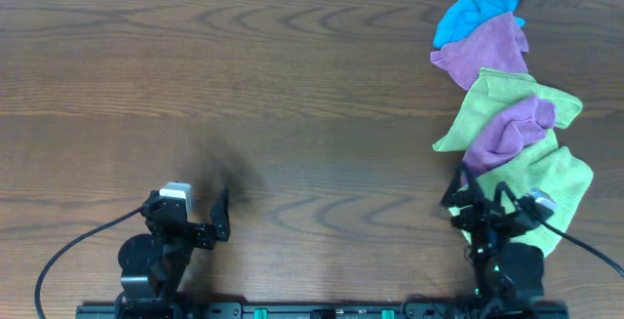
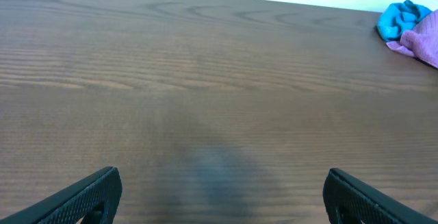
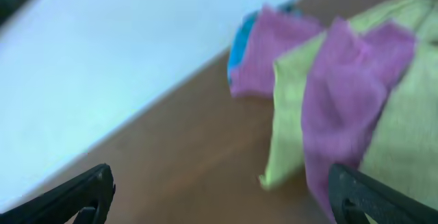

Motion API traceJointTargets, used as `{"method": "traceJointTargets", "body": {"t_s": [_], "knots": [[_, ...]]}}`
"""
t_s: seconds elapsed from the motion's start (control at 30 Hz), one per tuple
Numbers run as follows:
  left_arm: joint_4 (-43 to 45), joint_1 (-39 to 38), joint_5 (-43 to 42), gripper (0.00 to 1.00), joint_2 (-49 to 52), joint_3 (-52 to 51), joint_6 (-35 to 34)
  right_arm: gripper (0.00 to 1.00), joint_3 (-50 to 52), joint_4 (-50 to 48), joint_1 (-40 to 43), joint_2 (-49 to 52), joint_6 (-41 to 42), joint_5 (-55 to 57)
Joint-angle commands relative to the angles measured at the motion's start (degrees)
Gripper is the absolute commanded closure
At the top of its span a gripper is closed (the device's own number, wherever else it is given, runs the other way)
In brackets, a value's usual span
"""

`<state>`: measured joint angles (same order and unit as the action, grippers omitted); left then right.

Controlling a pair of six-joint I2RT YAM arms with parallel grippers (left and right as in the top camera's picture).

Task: Fold the cloth
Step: 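Grasp the light green towel from the pile with the right gripper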

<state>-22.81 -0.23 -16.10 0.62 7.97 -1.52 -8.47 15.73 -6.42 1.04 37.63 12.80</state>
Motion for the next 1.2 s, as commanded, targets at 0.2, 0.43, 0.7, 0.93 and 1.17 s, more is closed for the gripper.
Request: {"method": "traceJointTargets", "body": {"t_s": [0.2, 0.43, 0.7, 0.93, 1.17], "knots": [[-0.22, -0.13, 0.00, 0.05, -0.35, -1.20, -0.39, 0.01, 0.15, -9.42, 8.02, 18.95, 0.00, 2.08], [-0.22, -0.13, 0.00, 0.05, -0.35, -1.20, -0.39, 0.01, -6.78, -10.75, 13.90, 41.24, -0.07, -1.46], [-0.22, -0.13, 0.00, 0.05, -0.37, -1.20, -0.39, 0.01, -21.97, 5.27, 15.61, 57.24, -3.21, 3.54], [-0.22, -0.13, 0.00, 0.04, -0.35, -1.20, -0.39, 0.01, -25.03, 8.04, 15.91, 62.86, -6.01, 12.37], [-0.22, -0.13, 0.00, 0.05, -0.35, -1.20, -0.39, 0.03, -25.03, 8.00, 17.99, 68.22, -6.01, 14.21]]}}
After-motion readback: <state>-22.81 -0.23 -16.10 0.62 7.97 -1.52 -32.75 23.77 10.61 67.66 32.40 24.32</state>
